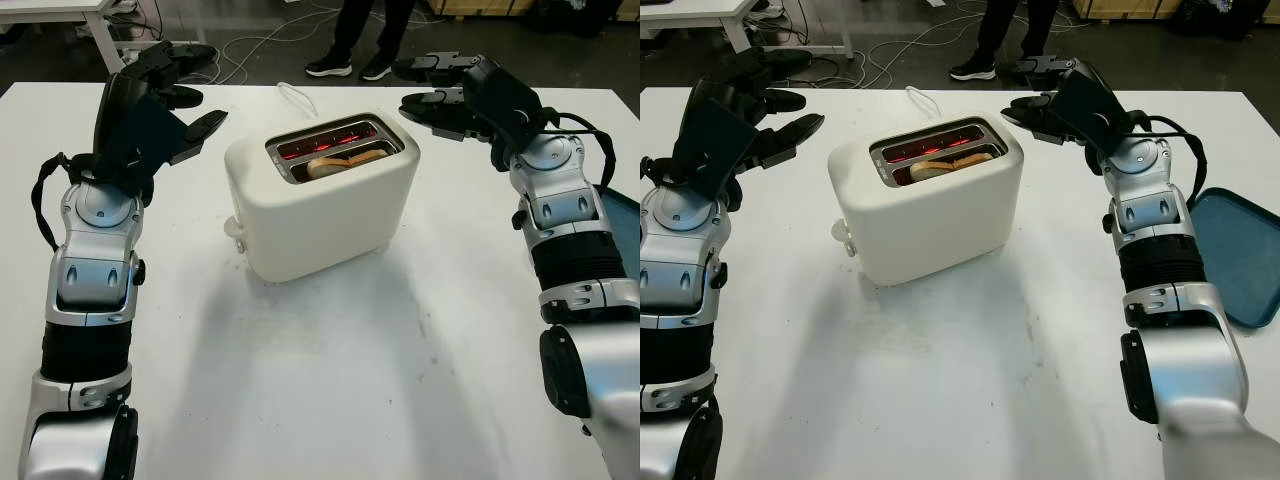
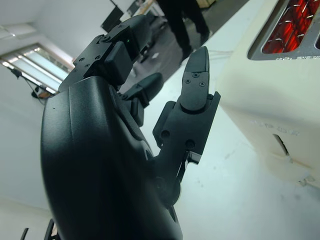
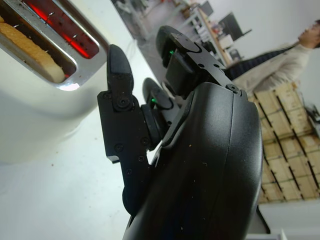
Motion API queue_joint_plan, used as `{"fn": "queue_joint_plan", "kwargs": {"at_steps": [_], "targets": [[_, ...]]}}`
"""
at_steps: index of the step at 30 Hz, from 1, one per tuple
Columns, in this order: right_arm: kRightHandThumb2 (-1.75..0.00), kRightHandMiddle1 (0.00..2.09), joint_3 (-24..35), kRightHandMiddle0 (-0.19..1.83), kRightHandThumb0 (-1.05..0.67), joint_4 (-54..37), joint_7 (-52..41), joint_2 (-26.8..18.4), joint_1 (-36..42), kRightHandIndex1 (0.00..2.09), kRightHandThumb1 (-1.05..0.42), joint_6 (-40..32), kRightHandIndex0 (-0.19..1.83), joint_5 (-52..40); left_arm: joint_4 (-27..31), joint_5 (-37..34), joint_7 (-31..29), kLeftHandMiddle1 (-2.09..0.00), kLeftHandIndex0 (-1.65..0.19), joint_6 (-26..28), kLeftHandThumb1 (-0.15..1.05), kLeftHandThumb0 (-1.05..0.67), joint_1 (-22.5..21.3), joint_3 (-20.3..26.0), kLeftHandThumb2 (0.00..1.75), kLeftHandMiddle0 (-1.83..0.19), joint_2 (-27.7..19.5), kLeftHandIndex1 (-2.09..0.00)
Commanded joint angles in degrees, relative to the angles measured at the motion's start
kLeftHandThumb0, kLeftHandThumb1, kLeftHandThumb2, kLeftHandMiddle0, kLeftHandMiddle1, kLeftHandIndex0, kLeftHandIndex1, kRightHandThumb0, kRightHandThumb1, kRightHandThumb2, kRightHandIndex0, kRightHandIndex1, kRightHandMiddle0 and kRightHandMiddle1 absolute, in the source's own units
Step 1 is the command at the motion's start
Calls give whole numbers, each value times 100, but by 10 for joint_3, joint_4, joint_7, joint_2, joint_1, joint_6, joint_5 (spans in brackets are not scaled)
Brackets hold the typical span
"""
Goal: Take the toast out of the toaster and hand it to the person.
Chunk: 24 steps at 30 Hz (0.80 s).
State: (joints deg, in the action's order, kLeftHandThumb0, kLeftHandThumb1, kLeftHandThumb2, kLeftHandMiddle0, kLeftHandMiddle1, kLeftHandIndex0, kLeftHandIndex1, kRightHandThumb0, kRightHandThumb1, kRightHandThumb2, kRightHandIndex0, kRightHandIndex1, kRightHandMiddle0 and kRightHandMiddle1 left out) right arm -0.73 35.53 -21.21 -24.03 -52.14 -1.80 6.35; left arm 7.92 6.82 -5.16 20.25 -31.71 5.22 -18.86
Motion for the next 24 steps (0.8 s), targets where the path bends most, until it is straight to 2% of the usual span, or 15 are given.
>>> {"fn": "queue_joint_plan", "kwargs": {"at_steps": [1,9,24], "targets": [[-18,0,4,60,-30,-14,4,1,8,6,-92,-15,62,-6,7,1,2,-96,-46,4,75,-25,7,2,37,-26,0,-43],[-19,0,2,60,-30,-6,-2,0,9,6,-92,6,63,-6,8,-2,-1,-95,-45,4,75,-26,6,1,38,-25,0,-44],[-20,0,-5,60,-34,-8,-4,-1,4,6,-92,1,63,-1,6,5,1,-95,-45,-2,73,-25,5,-1,39,-26,-4,-47]]}}
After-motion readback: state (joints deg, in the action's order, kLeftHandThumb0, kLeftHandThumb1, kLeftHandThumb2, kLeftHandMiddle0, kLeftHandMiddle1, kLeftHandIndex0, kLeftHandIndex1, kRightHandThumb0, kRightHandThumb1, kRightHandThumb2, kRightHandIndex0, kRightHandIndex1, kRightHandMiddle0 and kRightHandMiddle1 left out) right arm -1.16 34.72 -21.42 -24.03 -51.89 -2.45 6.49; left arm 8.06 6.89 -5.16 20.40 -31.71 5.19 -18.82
